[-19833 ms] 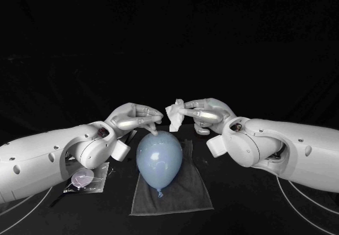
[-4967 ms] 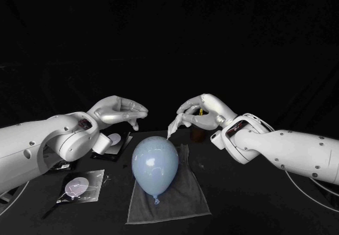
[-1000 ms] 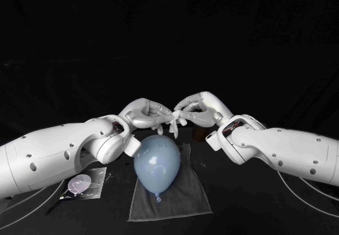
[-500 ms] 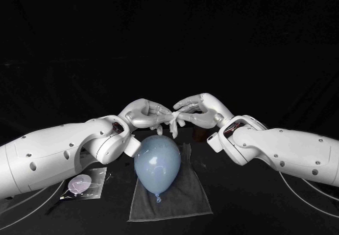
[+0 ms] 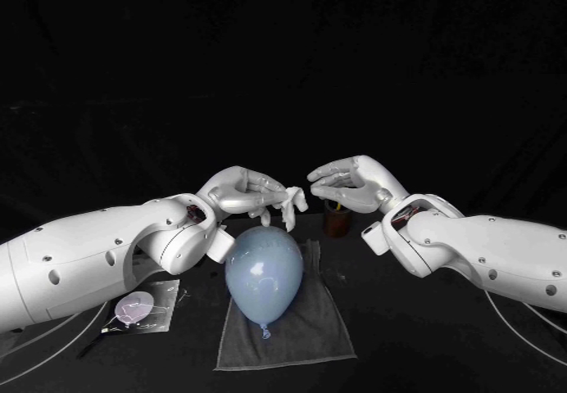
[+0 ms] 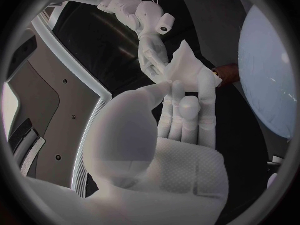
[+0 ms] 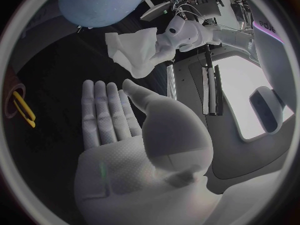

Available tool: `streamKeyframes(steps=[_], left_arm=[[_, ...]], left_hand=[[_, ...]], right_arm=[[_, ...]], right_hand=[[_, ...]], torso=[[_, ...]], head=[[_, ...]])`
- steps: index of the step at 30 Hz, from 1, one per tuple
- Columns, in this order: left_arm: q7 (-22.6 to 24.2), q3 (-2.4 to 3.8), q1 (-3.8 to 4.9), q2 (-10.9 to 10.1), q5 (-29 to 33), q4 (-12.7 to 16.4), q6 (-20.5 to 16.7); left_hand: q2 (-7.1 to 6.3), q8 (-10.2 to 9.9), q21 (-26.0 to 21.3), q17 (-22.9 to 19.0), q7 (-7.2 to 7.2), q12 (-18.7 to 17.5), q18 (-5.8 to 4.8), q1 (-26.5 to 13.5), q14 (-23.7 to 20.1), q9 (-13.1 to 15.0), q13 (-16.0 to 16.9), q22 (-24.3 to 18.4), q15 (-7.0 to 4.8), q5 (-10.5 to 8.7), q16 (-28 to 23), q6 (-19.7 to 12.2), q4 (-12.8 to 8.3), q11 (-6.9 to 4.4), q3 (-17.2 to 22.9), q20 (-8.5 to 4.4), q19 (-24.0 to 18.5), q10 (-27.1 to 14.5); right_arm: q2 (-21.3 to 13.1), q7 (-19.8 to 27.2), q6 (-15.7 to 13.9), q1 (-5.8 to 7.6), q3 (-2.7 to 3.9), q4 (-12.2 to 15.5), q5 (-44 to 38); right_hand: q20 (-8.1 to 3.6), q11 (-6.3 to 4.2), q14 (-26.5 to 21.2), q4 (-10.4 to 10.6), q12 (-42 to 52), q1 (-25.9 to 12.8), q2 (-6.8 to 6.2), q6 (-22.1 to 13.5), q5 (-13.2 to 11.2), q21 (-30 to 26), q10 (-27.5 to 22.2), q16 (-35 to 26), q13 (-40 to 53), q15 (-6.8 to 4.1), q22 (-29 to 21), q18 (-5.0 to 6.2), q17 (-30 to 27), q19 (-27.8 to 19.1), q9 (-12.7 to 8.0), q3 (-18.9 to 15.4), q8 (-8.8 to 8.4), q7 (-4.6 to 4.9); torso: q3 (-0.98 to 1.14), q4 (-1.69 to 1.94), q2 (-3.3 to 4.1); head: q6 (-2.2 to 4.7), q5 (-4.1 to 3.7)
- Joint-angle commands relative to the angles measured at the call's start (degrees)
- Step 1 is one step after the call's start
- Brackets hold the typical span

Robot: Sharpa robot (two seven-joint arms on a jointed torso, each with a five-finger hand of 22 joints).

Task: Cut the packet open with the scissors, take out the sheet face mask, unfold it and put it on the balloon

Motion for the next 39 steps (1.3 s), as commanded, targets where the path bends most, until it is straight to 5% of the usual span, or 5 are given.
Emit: streamKeyframes(steps=[1, 6, 10, 17, 39], left_arm=[[0.1, 0.03, 0.03, -0.1, 1.1, 0.1, -0.3], [-0.1, 0.01, 0.03, -0.2, 1.2, 0.1, -0.7], [-0.3, -0.04, -0.02, -0.1, 1.3, 0.0, -1.1], [-0.6, -0.14, -0.35, 0.1, 1.4, -0.2, -1.4], [-0.9, -0.19, -0.53, 0.2, 1.4, 0.0, -1.0]], left_hand=[[-0.08, 0.5, 0.4, 0.2, -0.18, 0.4, 0.85, -0.8, 0.5, 5.9, 0.1, 0.1, 0.08, 0.18, 0.4, 0.0, -0.7, -0.13, 1.2, -0.08, -0.3, 0.3], [-0.18, 0.5, 0.6, 0.3, -0.19, 0.5, 0.86, -1.3, 0.6, 6.2, 0.3, 0.3, 0.05, 0.18, 0.4, 0.0, -1.3, -0.17, 1.8, -0.11, -0.4, 0.2], [-0.27, 0.6, 0.7, 0.4, -0.2, 0.5, 0.86, -1.6, 0.6, 6.3, 0.4, 0.4, 0.04, 0.18, 0.5, 0.0, -1.5, -0.17, 2.1, -0.12, -0.4, 0.2], [-0.41, 0.6, 0.8, 0.4, -0.2, 0.6, 0.85, -2.1, 0.6, 6.5, 0.6, 0.5, 0.03, 0.18, 0.5, 0.0, -1.9, -0.16, 2.5, -0.13, -0.5, 0.2], [-0.51, 0.8, 1.0, 0.9, -0.26, 0.8, 0.85, -3.0, 1.0, 6.8, 0.8, 0.6, 0.03, 0.18, 0.7, 0.0, -2.3, -0.19, 3.0, -0.12, -0.6, 0.3]], right_arm=[[-1.3, -1.2, -0.6, 0.06, 0.05, 0.9, 3.2], [-3.7, -3.8, -0.3, 0.07, 0.06, 3.9, 4.7], [-4.7, -7.1, 1.2, 0.04, 0.05, 7.5, 5.6], [-3.5, -11.4, 1.0, -0.12, -0.08, 10.3, 5.4], [1.4, -19.5, -5.9, -0.4, -0.45, 8.8, -3.5]], right_hand=[[-1.0, -0.95, 3.4, 0.3, 1.5, 0.6, 0.18, 1.5, 0.0, 2.1, 2.9, 2.1, 0.4, -1.16, 0.8, 0.88, 1.0, 2.7, 0.1, -0.4, 0.33, -0.46], [-3.92, -3.89, 10.8, 1.8, 6.3, -0.1, 0.14, 4.9, 0.1, 8.1, 9.0, 9.4, 2.6, -4.48, 4.0, 0.84, 5.3, 8.5, 0.5, -3.0, 1.86, -2.9], [-8.39, -7.33, 16.4, 4.5, 21.2, -2.7, -1.88, 7.6, 0.3, 17.2, 11.3, 28.4, 16.2, -8.18, 9.3, 0.92, 19.0, 15.0, 1.2, -4.6, 4.02, -5.85], [-8.79, -7.7, 27.1, 9.6, 67.3, -4.4, -2.78, 6.2, 0.4, 39.5, 18.1, 68.2, 65.2, -9.24, 31.4, -2.56, 52.8, 24.5, 1.8, -6.7, 4.21, -6.28], [-8.39, -7.18, 30.2, 14.9, 77.7, -6.9, -6.17, 5.4, 0.4, 47.0, 22.1, 76.9, 77.7, -8.69, 39.6, -3.79, 61.2, 27.4, 2.6, -12.3, 4.4, -5.73]], torso=[[-0.01, 0.03, -0.01], [0.03, -0.01, 0.02], [0.03, -0.13, 0.01], [0.02, -0.06, -0.03], [0.0, -0.04, 0.01]], head=[[-0.03, 0.25], [-0.14, 0.45], [-0.26, 0.47], [-0.25, 0.25], [-0.28, 0.27]])
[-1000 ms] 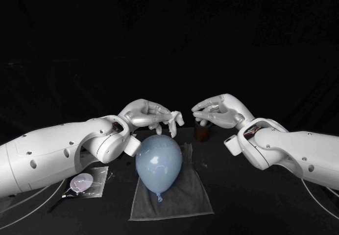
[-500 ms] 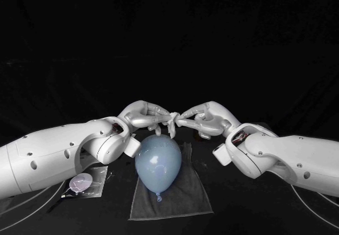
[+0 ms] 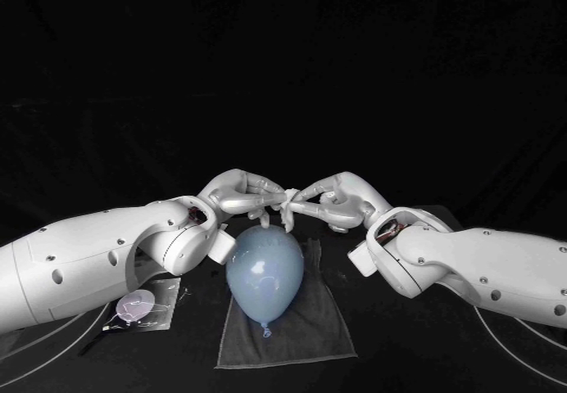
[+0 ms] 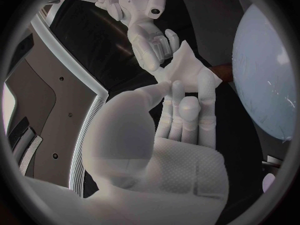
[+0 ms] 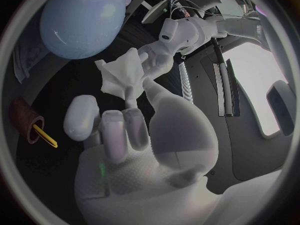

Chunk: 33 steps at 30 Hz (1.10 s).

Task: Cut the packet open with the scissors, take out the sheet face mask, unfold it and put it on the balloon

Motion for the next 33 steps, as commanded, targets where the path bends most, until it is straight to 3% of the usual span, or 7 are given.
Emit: streamKeyframes(steps=[1, 16, 25, 30, 33], left_arm=[[0.3, 0.05, -0.01, 0.1, 0.3, 0.1, 0.2], [0.0, 0.04, -0.02, 0.2, 0.3, 0.2, 0.5], [-0.1, 0.03, -0.03, 0.3, 0.3, 0.2, 0.6], [0.0, 0.03, -0.03, 0.4, 0.3, 0.2, 0.7], [0.0, 0.02, -0.03, 0.4, 0.3, 0.3, 0.8]], left_hand=[[0.32, 0.2, 0.4, 0.1, -0.08, 0.3, 0.72, -0.1, 0.6, 6.8, 0.1, 0.1, 0.03, 0.19, 0.2, 0.2, 0.0, -0.22, 0.4, 0.06, -0.4, 0.3], [0.12, 0.3, 0.4, 0.3, -0.13, 0.4, 0.74, -0.3, 0.7, 7.0, 0.2, 0.1, -0.02, 0.19, 0.3, 0.2, -0.3, -0.29, 0.6, 0.05, -0.5, 0.3], [0.0, 0.3, 0.5, 0.3, -0.13, 0.4, 0.75, -0.4, 0.7, 7.1, 0.3, 0.2, -0.06, 0.19, 0.3, 0.3, -0.6, -0.32, 0.8, 0.03, -0.5, 0.3], [-0.02, 0.4, 0.5, 0.3, -0.13, 0.4, 0.75, -0.4, 0.7, 7.1, 0.3, 0.2, -0.06, 0.19, 0.3, 0.3, -0.7, -0.32, 0.8, 0.03, -0.5, 0.3], [-0.02, 0.4, 0.5, 0.3, -0.13, 0.4, 0.75, -0.4, 0.7, 7.1, 0.3, 0.2, -0.06, 0.19, 0.3, 0.3, -0.7, -0.32, 0.8, 0.03, -0.5, 0.3]], right_arm=[[0.4, -2.4, -3.0, -0.08, 0.02, -0.1, -3.3], [1.2, -0.4, -7.1, -0.31, 0.01, 0.2, -3.5], [1.5, -0.3, -7.1, -0.39, 0.01, 0.0, -3.9], [1.9, -1.4, -6.1, -0.4, 0.01, -0.4, -5.0], [2.1, -1.8, -5.6, -0.4, 0.01, -0.5, -5.8]], right_hand=[[-0.05, 0.42, 4.1, 0.0, -0.2, -0.3, -0.1, -0.5, -0.1, -0.4, 1.5, -0.2, 6.7, 0.47, -0.2, -0.16, 10.7, -0.5, 0.0, -0.4, -0.26, -0.12], [0.07, 0.39, 4.0, 0.9, -0.1, 0.4, -0.3, -0.3, -0.1, -0.5, 1.5, 0.0, 7.0, 0.51, -0.2, -0.1, 10.8, -0.8, 0.4, -1.8, 0.04, -0.21], [-0.02, 0.18, 4.1, 0.7, 0.1, 2.2, -0.09, 0.2, -0.1, -0.3, 1.6, 0.1, 7.4, 0.36, 0.1, -0.12, 11.0, -0.8, 0.7, -2.1, 0.57, -0.47], [-0.21, -0.18, 4.1, -0.4, 0.1, 5.2, 0.84, 0.8, -0.4, -0.2, 1.6, 0.2, 7.5, 0.08, 0.2, -0.12, 11.0, -0.8, 1.1, -1.3, 1.15, -0.89], [-0.52, -0.71, 4.1, -2.0, 0.2, 8.4, 2.59, 1.6, -0.6, 0.2, 1.7, 0.3, 7.7, -0.33, 0.8, -0.21, 11.1, -0.5, 1.5, 0.8, 1.79, -1.48]], torso=[[0.08, -0.05, 0.01], [0.07, -0.07, 0.01], [0.04, -0.02, -0.02], [0.05, 0.01, 0.01], [0.04, 0.01, 0.0]], head=[[-0.05, 0.01], [-0.02, -0.02], [-0.01, -0.15], [-0.07, -0.21], [-0.11, -0.2]])
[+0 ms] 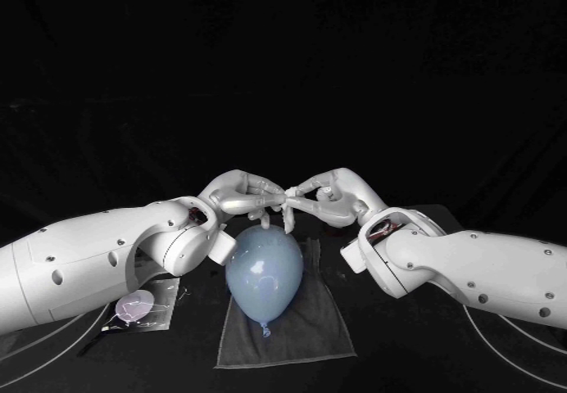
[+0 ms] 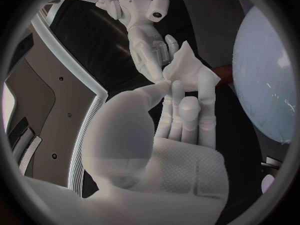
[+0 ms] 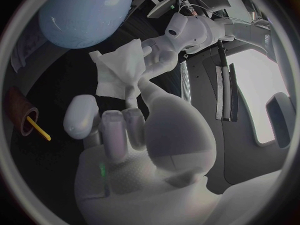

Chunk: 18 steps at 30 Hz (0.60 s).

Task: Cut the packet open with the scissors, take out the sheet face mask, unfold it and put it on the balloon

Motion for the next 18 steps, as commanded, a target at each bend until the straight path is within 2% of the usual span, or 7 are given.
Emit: streamKeyframes(steps=[1, 3, 7, 10, 18], left_arm=[[0.4, 0.05, 0.0, 0.2, 0.2, 0.2, 0.7], [0.4, 0.05, 0.0, 0.2, 0.2, 0.2, 0.8], [0.4, 0.05, -0.01, 0.2, 0.2, 0.2, 0.9], [0.4, 0.05, -0.01, 0.1, 0.2, 0.2, 0.9], [0.3, 0.03, -0.01, 0.0, 0.2, 0.1, 0.7]], left_hand=[[0.59, 0.2, 0.3, 0.0, -0.12, 0.2, 0.6, 0.2, 0.3, 7.1, 0.1, 0.1, -0.05, 0.18, 0.4, 0.3, -0.1, -0.18, 0.2, 0.02, -0.5, 0.1], [0.57, 0.2, 0.3, 0.1, -0.12, 0.2, 0.6, 0.1, 0.3, 7.1, 0.1, 0.1, -0.05, 0.18, 0.4, 0.3, -0.2, -0.17, 0.3, 0.02, -0.5, 0.1], [0.56, 0.2, 0.3, 0.1, -0.11, 0.2, 0.6, 0.1, 0.3, 7.1, 0.1, 0.1, -0.05, 0.18, 0.4, 0.3, -0.2, -0.16, 0.3, 0.01, -0.5, 0.1], [0.56, 0.2, 0.3, 0.1, -0.11, 0.2, 0.6, 0.1, 0.3, 7.1, 0.1, 0.1, -0.05, 0.18, 0.4, 0.3, -0.2, -0.16, 0.3, 0.01, -0.5, 0.1], [0.54, 0.2, 0.3, -0.2, -0.1, 0.2, 0.59, -0.1, 0.1, 7.1, 0.1, 0.1, -0.04, 0.17, 0.3, 0.2, -0.2, -0.13, 0.3, 0.02, -0.5, 0.1]], right_arm=[[0.2, -0.8, 0.7, -0.01, 0.04, 0.0, -2.4], [0.3, -0.5, 0.8, -0.02, 0.04, -0.1, -2.7], [0.2, 0.7, 0.3, -0.04, 0.04, 0.0, -2.6], [0.1, 2.4, -0.4, -0.08, 0.04, 0.1, -2.0], [-0.3, 5.2, -1.4, -0.18, 0.05, 0.5, -0.2]], right_hand=[[-0.74, -0.71, 4.2, -1.2, 0.2, 2.1, 1.19, 0.7, -0.3, 0.4, 1.8, 0.3, 7.5, -0.44, 0.5, -0.22, 11.1, 0.2, 0.2, 1.6, 0.52, -0.22], [-1.12, -1.26, 4.4, -2.7, 0.7, 4.5, 2.96, 1.6, -0.3, 1.3, 2.2, 0.7, 8.0, -0.89, 1.6, -0.47, 11.6, 0.9, 0.7, 4.0, 1.23, -0.84], [-1.68, -1.66, 5.0, -3.5, 1.7, 4.7, 4.26, 2.1, -0.3, 3.2, 3.0, 1.8, 9.1, -1.37, 3.8, -1.03, 12.9, 2.4, 1.6, 6.6, 2.46, -1.19], [-2.05, -1.99, 5.4, -3.5, 2.4, 2.9, 4.39, 2.4, -0.3, 4.2, 3.7, 2.5, 9.9, -1.64, 5.0, -1.32, 13.7, 3.2, 2.6, 8.7, 3.59, -1.52], [-2.2, -2.14, 5.6, -3.6, 2.6, 1.9, 4.48, 2.4, -0.3, 4.6, 3.9, 2.8, 10.2, -1.79, 5.5, -1.45, 14.1, 3.6, 3.1, 9.7, 4.16, -1.7]], torso=[[-0.01, 0.01, 0.0], [-0.01, 0.01, 0.0], [-0.01, 0.01, 0.0], [0.04, -0.01, 0.01], [0.06, -0.08, -0.01]], head=[[-0.06, -0.03], [-0.07, -0.02], [-0.1, 0.01], [-0.09, 0.06], [-0.15, 0.08]])
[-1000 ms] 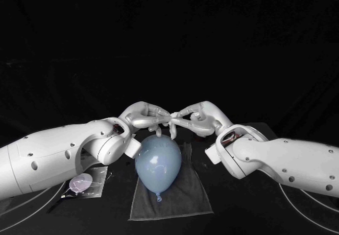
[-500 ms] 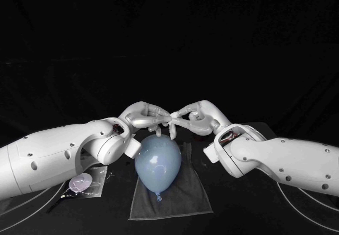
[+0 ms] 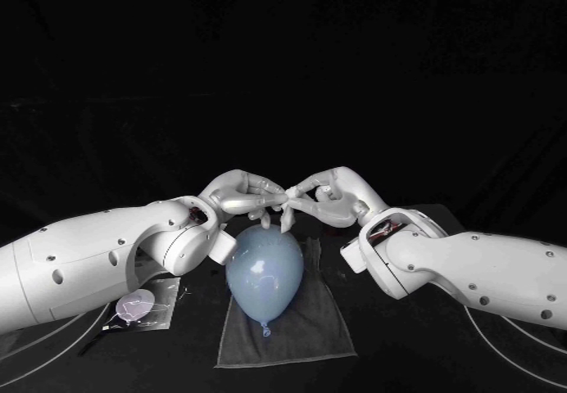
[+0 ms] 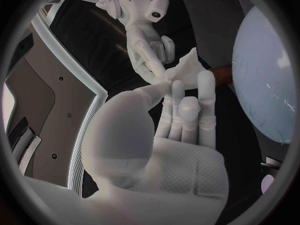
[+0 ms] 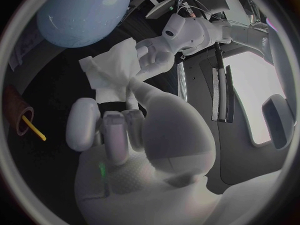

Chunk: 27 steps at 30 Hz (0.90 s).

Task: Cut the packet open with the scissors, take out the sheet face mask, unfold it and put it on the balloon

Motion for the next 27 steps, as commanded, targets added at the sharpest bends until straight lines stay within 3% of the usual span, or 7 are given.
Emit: streamKeyframes(steps=[1, 18, 27], left_arm=[[0.4, 0.04, 0.01, 0.0, 0.2, 0.1, 0.6], [0.8, 0.02, 0.01, -0.5, 0.5, 0.1, 0.5], [0.8, 0.02, 0.01, -0.6, 0.7, 0.1, 0.5]], left_hand=[[0.52, 0.1, 0.3, -0.1, -0.1, 0.2, 0.69, -0.1, 0.2, 7.1, 0.1, 0.1, -0.06, 0.17, 0.1, 0.2, -0.2, -0.14, 0.3, 0.01, -0.5, 0.1], [0.76, 0.3, 0.3, -0.1, -0.41, 0.3, 0.66, -2.0, 0.1, 7.5, 0.3, 0.1, 0.02, 0.15, 0.1, 0.1, 0.4, -0.16, -0.1, 0.12, -0.8, 0.2], [1.55, 0.3, 0.2, -0.1, -0.56, 0.4, 0.67, -3.0, 0.0, 7.7, 0.5, 0.0, 0.01, 0.15, 0.0, 0.0, 1.1, -0.2, -0.4, 0.15, -0.9, 0.2]], right_arm=[[-0.2, 3.1, -1.0, -0.03, 0.05, 0.2, 1.1], [-1.0, 1.4, 0.0, -0.06, 0.06, -0.4, 2.7], [-1.3, 0.5, 0.7, -0.06, 0.07, -0.3, 1.9]], right_hand=[[-0.01, -0.42, 5.6, -0.2, 0.1, -0.6, 0.12, 0.6, 0.4, 0.3, 3.8, 0.3, 10.2, -0.34, -0.1, -0.97, 14.1, 0.5, 1.3, 0.5, 0.7, -0.03], [-0.2, -0.63, 5.7, -1.6, 0.5, -1.6, 0.09, 0.6, 0.4, 0.7, 4.1, 0.5, 10.7, -0.52, 0.5, -1.09, 14.4, 0.8, 2.6, 3.0, 2.01, -0.23], [-0.21, -0.61, 5.7, -2.2, 0.6, -2.2, 0.08, 0.4, 0.4, 0.8, 4.1, 0.5, 10.9, -0.5, 0.6, -1.11, 14.4, 0.8, 3.1, 4.1, 2.5, -0.2]], torso=[[0.02, -0.07, -0.02], [-0.02, -0.01, -0.03], [-0.02, 0.01, 0.03]], head=[[-0.05, 0.02], [-0.23, -0.03], [-0.21, -0.03]])
